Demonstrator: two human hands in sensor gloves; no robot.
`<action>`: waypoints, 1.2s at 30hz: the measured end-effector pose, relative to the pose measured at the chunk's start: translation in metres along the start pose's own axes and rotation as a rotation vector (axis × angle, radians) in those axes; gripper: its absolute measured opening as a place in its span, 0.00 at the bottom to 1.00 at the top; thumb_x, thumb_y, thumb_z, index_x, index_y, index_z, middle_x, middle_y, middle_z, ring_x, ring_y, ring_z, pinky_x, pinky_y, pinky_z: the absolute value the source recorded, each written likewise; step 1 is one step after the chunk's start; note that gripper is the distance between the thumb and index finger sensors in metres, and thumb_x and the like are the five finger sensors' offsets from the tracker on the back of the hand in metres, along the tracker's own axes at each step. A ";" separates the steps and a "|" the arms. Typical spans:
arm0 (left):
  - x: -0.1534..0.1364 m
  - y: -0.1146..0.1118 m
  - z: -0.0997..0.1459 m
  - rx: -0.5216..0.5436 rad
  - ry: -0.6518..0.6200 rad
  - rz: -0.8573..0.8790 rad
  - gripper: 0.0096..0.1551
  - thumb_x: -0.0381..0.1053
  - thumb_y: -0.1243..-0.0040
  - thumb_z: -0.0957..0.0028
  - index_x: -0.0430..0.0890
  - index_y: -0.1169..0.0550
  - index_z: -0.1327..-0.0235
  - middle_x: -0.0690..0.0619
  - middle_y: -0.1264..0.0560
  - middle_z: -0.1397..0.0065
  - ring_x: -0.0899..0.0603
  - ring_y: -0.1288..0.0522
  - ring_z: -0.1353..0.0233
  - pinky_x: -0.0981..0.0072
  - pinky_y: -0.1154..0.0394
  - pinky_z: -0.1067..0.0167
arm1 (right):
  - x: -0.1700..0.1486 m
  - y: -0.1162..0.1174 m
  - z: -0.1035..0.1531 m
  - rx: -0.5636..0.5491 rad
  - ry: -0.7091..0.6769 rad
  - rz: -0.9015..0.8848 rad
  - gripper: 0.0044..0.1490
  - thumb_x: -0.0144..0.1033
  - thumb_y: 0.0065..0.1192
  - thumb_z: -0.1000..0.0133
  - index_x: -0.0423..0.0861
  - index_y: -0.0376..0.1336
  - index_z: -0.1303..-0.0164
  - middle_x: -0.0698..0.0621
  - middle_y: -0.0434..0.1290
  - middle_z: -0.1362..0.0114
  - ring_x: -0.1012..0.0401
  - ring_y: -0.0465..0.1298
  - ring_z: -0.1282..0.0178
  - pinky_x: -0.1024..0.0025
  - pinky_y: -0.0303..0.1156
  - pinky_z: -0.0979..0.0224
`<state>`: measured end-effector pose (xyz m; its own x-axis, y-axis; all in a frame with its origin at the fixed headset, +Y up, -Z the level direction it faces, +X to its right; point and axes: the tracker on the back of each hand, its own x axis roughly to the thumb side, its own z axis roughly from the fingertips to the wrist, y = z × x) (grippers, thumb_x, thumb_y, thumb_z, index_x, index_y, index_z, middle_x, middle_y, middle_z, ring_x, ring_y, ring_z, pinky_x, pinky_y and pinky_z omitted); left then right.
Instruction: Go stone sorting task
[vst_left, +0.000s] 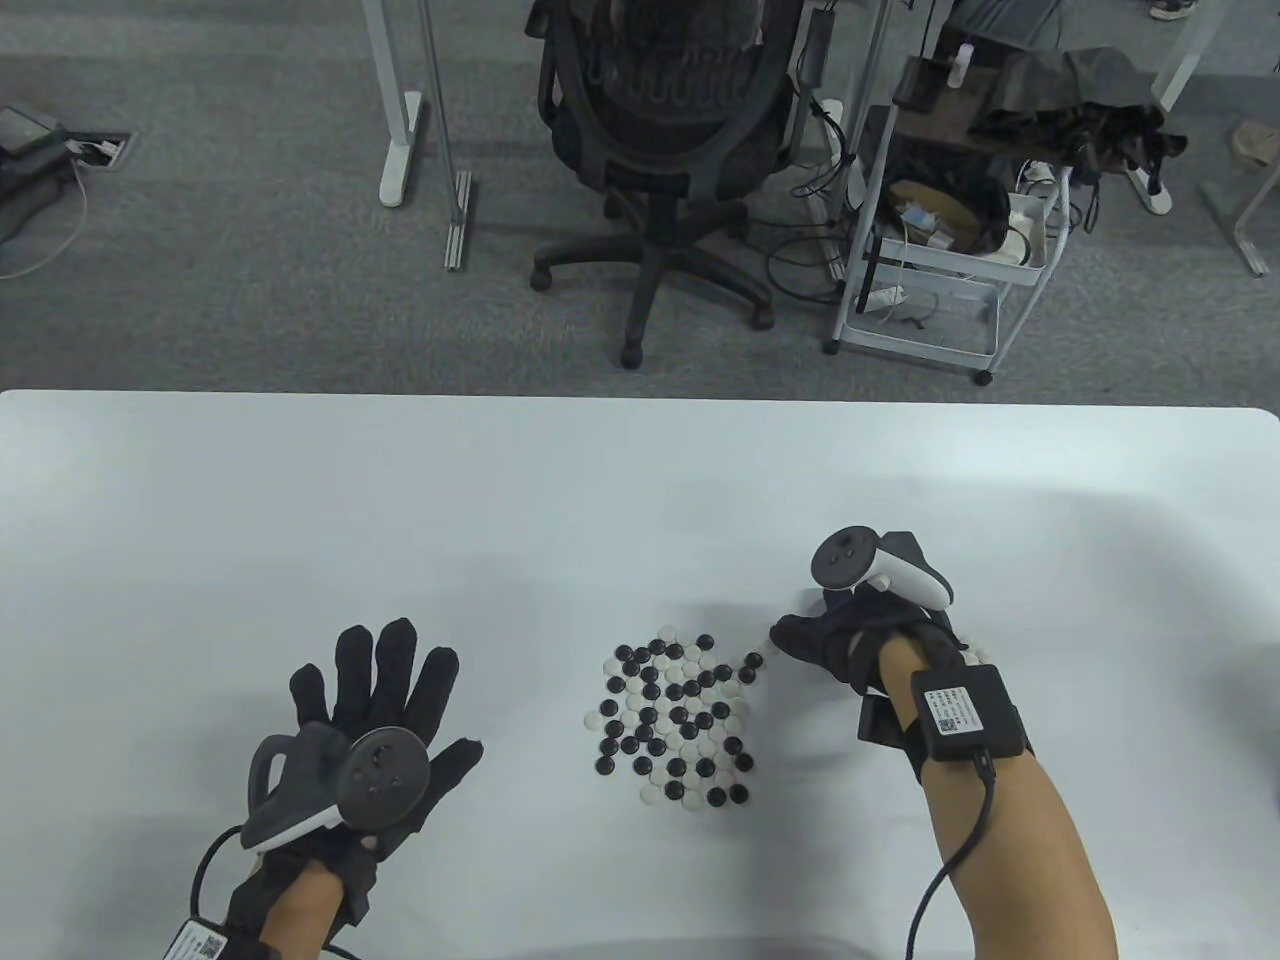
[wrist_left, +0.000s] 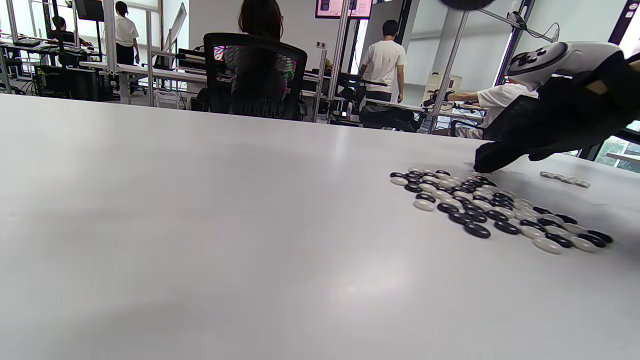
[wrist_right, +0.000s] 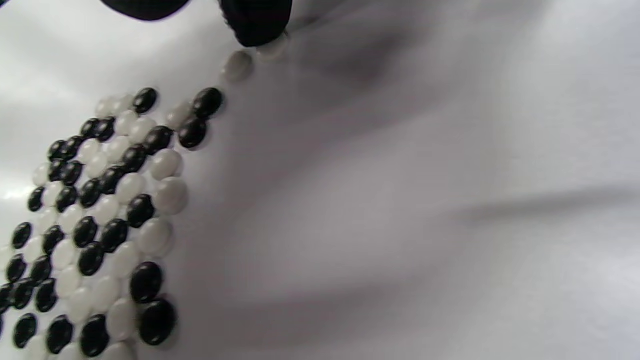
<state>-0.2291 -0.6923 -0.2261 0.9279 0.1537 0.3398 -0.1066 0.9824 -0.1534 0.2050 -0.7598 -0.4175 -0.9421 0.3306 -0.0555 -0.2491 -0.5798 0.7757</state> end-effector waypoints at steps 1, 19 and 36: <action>0.000 0.000 0.000 0.000 0.000 0.000 0.46 0.64 0.67 0.32 0.39 0.55 0.10 0.24 0.69 0.13 0.17 0.73 0.22 0.10 0.69 0.39 | -0.003 -0.001 0.001 -0.006 0.003 -0.004 0.40 0.56 0.37 0.39 0.52 0.52 0.17 0.33 0.25 0.18 0.32 0.19 0.28 0.19 0.25 0.35; 0.000 -0.001 -0.002 -0.001 -0.002 -0.011 0.46 0.64 0.67 0.32 0.39 0.55 0.10 0.24 0.69 0.13 0.17 0.73 0.22 0.10 0.69 0.39 | -0.077 -0.014 0.036 -0.094 0.219 0.086 0.40 0.56 0.37 0.40 0.52 0.54 0.18 0.34 0.25 0.17 0.33 0.19 0.27 0.19 0.25 0.35; 0.002 -0.003 -0.003 -0.004 -0.009 -0.011 0.46 0.64 0.67 0.32 0.39 0.55 0.10 0.24 0.69 0.13 0.17 0.73 0.22 0.10 0.68 0.39 | -0.059 -0.018 0.051 -0.137 0.094 0.056 0.40 0.56 0.38 0.39 0.51 0.57 0.18 0.34 0.27 0.17 0.33 0.20 0.27 0.19 0.26 0.35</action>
<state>-0.2263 -0.6954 -0.2276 0.9257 0.1440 0.3498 -0.0951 0.9836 -0.1532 0.2763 -0.7312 -0.3963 -0.9706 0.2277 -0.0775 -0.2176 -0.6939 0.6864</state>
